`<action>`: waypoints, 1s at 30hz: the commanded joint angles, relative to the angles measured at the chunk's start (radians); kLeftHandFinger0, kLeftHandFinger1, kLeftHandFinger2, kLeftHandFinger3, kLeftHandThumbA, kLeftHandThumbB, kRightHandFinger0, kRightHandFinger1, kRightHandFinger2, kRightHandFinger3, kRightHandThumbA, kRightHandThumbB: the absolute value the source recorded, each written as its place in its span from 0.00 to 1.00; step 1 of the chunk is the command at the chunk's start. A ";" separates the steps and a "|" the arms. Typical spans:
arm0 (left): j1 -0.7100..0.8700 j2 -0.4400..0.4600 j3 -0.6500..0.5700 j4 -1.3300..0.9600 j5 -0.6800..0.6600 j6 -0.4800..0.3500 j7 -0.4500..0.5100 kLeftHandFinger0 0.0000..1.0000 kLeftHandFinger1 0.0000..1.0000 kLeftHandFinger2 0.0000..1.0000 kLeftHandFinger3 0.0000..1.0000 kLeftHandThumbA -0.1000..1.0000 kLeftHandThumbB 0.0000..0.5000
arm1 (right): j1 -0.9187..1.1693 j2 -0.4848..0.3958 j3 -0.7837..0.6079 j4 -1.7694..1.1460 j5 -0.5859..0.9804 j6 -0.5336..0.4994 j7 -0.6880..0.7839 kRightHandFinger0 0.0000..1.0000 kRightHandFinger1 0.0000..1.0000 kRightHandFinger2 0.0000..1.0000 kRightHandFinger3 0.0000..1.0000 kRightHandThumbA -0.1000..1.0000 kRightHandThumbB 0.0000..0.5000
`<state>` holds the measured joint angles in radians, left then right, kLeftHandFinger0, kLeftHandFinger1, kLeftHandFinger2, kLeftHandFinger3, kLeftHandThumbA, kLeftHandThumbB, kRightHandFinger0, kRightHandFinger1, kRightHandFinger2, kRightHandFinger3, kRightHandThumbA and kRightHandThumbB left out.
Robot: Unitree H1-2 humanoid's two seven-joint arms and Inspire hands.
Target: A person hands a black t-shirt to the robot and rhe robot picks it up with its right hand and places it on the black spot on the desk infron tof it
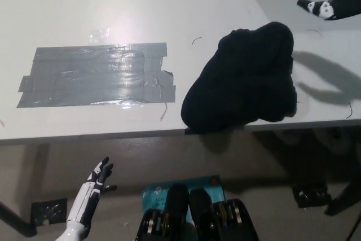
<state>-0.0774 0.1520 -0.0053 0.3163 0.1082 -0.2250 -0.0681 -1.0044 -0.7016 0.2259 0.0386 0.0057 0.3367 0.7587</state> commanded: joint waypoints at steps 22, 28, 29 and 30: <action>-0.034 0.026 -0.045 -0.020 0.026 -0.050 -0.018 0.86 1.00 1.00 1.00 1.00 1.00 | 0.862 0.450 -0.460 -0.960 0.145 0.020 -0.399 1.00 1.00 1.00 1.00 0.77 0.62; -0.009 0.020 -0.052 -0.024 0.011 -0.039 -0.017 0.88 1.00 1.00 1.00 1.00 1.00 | 1.017 0.575 -0.398 -0.680 0.013 -0.193 -0.405 1.00 1.00 1.00 1.00 0.83 0.56; 0.000 0.022 -0.052 -0.037 0.008 -0.029 -0.021 0.89 1.00 1.00 1.00 1.00 1.00 | 1.027 0.588 -0.381 -0.600 -0.012 -0.239 -0.409 1.00 1.00 1.00 1.00 0.78 0.52; 0.004 0.023 -0.053 -0.042 0.008 -0.025 -0.022 0.89 1.00 1.00 1.00 1.00 1.00 | 1.033 0.599 -0.374 -0.548 -0.026 -0.268 -0.414 1.00 1.00 1.00 1.00 0.77 0.50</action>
<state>-0.0902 0.1540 -0.0478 0.3188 0.1137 -0.2255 -0.0706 -0.0188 -0.1587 -0.1727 -0.6887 0.0723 0.3311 0.4744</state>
